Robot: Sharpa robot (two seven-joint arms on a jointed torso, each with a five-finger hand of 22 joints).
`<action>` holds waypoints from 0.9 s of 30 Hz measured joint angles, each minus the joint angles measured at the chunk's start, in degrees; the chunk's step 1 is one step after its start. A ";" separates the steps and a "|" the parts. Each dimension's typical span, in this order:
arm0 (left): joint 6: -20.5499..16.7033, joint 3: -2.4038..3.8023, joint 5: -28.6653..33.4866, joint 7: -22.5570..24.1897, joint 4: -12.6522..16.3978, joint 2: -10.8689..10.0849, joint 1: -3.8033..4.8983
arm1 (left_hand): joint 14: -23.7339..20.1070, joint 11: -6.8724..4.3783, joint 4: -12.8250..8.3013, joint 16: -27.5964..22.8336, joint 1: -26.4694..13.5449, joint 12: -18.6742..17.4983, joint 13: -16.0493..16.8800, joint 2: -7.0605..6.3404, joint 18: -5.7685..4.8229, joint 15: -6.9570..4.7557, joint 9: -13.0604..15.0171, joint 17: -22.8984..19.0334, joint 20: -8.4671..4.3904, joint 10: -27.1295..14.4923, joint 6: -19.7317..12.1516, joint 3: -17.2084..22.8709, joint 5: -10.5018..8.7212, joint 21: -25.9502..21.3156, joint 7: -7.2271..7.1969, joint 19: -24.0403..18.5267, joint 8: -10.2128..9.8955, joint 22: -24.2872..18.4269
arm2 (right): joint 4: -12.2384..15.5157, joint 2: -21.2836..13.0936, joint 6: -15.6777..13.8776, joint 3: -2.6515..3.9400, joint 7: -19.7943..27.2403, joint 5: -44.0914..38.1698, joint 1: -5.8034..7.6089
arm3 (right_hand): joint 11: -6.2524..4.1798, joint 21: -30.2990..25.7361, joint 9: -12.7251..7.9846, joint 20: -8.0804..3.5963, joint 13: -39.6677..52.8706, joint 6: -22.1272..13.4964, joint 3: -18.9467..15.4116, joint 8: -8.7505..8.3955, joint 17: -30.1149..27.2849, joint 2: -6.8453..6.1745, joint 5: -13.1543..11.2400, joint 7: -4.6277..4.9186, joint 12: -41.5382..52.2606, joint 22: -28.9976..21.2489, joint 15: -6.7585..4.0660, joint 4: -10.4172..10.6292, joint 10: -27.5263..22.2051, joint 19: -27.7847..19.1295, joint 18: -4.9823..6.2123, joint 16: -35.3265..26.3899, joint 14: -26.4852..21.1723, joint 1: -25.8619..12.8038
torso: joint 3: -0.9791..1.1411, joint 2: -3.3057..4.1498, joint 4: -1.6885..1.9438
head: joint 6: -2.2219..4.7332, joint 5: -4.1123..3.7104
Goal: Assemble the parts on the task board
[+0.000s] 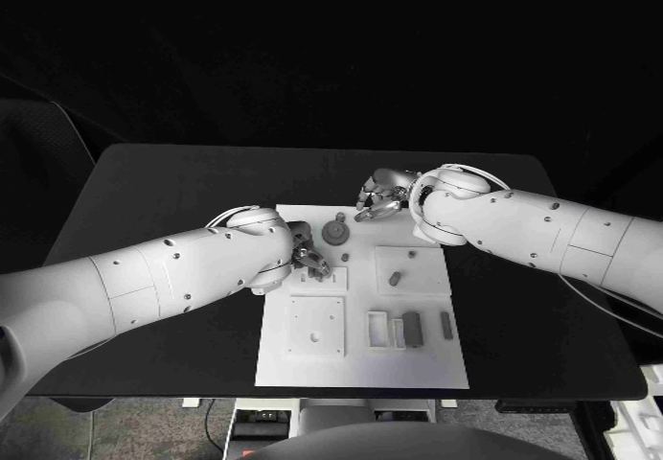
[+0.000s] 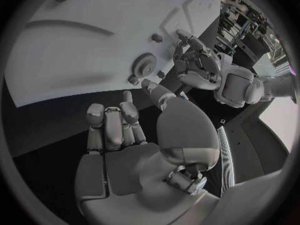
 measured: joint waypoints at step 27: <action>-0.03 -0.03 2.60 0.17 0.05 0.23 -0.09 | -0.01 0.00 -0.31 -0.34 4.98 0.18 -0.27 -0.56 -0.03 0.01 -2.16 0.15 -0.25 0.00 0.00 4.46 11.09 0.00 0.00 -0.64 -2.33 -0.17 | -0.02 -0.02 0.03 0.00 -0.01 0.00 0.00 | 0.11 0.00 -0.05 0.00 -0.05 -0.10 0.00 0.00 0.11 0.00 0.00 0.10 0.00 -0.05 -0.03 0.00 -0.11 0.00 -0.01 0.00 -0.03 0.00 | 0.01 0.00 -0.02 | 0.05 -0.03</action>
